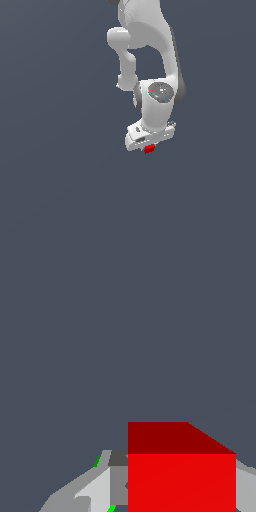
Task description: Stack the red cube on top of the green cube.
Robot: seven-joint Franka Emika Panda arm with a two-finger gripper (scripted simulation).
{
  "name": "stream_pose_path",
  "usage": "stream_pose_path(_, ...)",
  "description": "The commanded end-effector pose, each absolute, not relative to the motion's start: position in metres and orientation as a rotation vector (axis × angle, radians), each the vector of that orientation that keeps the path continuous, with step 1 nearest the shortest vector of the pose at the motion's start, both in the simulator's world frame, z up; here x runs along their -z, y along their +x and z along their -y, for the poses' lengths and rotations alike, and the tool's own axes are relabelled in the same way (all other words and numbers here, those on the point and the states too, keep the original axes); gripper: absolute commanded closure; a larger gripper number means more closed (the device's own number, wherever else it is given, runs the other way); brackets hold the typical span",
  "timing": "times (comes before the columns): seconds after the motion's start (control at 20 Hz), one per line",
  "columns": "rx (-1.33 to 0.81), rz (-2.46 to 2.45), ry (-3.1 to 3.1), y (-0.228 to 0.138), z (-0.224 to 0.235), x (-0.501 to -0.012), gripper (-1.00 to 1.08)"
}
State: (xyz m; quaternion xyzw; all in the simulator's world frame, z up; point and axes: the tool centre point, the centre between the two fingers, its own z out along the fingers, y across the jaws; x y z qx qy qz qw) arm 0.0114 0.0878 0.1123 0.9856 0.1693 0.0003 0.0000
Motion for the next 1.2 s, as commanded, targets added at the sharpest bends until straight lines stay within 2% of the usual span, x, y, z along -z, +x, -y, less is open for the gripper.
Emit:
stream_pose_path(0.0,-0.002,-0.532,3.096,0.004,-0.090,-0.109,1.08)
stream_pose_path(0.7,0.000,-0.532,3.097,-0.066,-0.105,-0.072,1.08)
stream_pose_path(1.15,0.000,-0.532,3.097,-0.083,-0.110,-0.063,1.08)
